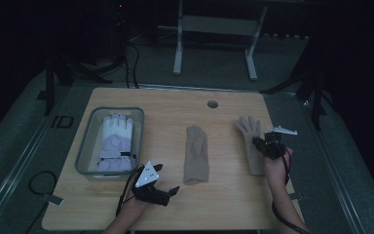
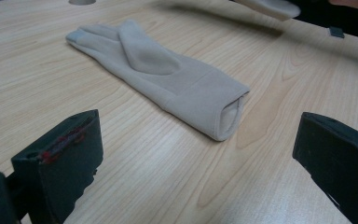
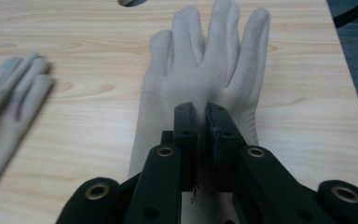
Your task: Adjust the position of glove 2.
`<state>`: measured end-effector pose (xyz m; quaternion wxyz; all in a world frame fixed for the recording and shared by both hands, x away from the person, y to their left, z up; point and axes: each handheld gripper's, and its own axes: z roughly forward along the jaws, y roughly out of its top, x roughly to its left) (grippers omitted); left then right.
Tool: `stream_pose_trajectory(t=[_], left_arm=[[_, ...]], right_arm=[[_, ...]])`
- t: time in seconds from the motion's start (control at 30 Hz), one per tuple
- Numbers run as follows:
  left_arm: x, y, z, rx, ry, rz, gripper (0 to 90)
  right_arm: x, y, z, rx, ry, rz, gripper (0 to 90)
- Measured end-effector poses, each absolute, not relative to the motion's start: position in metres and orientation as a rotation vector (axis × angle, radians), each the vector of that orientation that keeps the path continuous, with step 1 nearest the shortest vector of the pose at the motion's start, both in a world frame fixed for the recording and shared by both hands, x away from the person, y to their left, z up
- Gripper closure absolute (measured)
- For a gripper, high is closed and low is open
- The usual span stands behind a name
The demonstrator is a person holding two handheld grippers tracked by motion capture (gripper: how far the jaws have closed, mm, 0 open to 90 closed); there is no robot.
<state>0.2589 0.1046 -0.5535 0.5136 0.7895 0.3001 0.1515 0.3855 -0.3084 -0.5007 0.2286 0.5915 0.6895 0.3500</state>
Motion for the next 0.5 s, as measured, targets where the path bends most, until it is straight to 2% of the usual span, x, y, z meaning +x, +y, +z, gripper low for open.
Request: stream_pose_trajectory(t=[0.3, 0.5], left_arm=[[0.256, 0.105, -0.551, 1.890, 0.700, 0.382, 1.8], [0.257, 0.110, -0.550, 1.865, 0.720, 0.385, 1.8]], right_arm=[[0.355, -0.300, -0.508, 1.709, 1.814, 0.909, 83.3], [0.354, -0.299, -0.527, 1.727, 1.867, 0.848, 81.2]])
